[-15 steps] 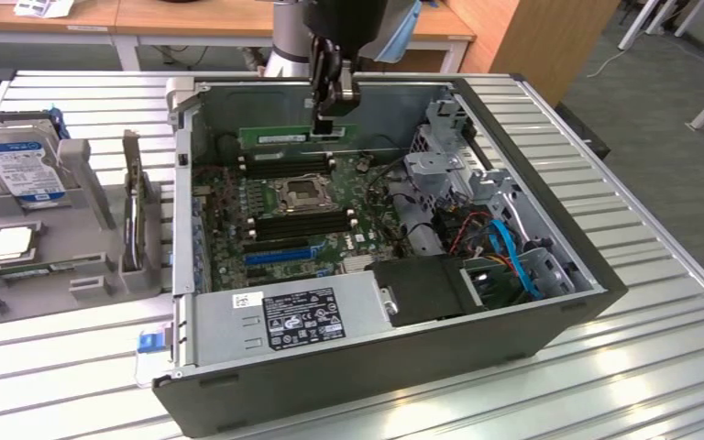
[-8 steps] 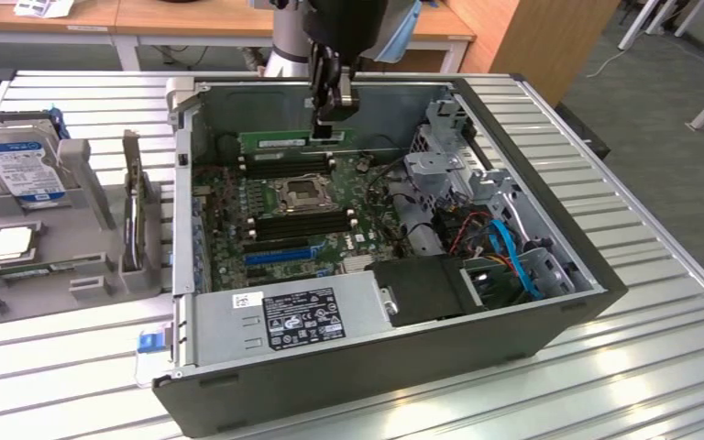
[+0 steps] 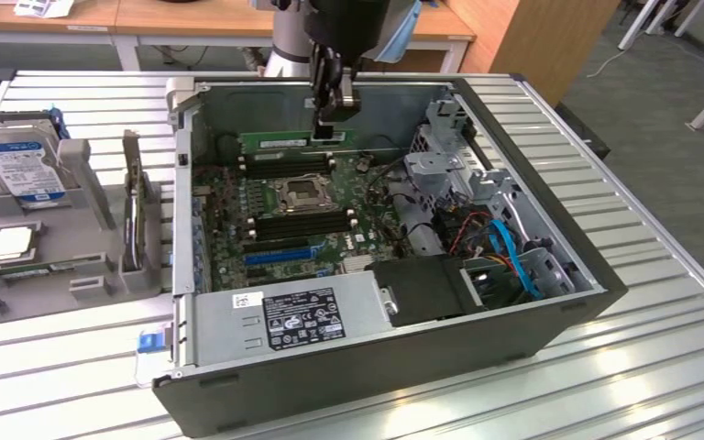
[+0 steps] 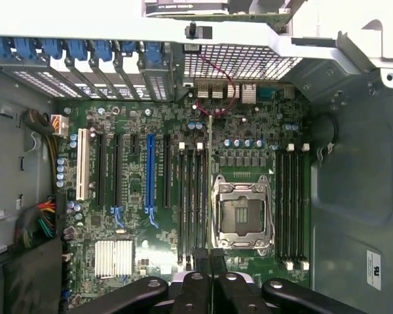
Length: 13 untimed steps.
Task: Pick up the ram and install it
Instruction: 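Pick up the ram and move it above insertion slot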
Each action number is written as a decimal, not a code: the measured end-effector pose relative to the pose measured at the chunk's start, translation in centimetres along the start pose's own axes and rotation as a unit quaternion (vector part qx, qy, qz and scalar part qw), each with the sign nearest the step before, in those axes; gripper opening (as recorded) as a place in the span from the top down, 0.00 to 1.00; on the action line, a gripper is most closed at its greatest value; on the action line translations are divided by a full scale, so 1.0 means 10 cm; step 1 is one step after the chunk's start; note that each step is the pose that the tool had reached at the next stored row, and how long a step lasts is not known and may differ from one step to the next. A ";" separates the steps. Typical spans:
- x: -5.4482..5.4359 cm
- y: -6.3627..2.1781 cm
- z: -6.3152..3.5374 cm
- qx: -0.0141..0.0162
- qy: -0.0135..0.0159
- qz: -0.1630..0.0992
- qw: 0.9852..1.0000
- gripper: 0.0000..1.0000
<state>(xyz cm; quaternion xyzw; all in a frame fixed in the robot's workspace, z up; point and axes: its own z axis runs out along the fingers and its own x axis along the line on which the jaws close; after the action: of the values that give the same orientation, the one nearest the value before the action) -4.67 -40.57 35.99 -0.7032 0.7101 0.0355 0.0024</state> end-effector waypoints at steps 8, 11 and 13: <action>0.00 -0.097 -0.002 0.000 0.000 0.000 1.000 0.88; 0.00 -0.138 -0.003 0.000 0.000 0.000 1.000 0.88; 0.00 -0.142 -0.003 0.000 0.000 0.000 1.000 0.88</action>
<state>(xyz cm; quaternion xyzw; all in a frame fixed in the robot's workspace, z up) -3.25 -40.57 35.95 -0.7032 0.7101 0.0355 0.0023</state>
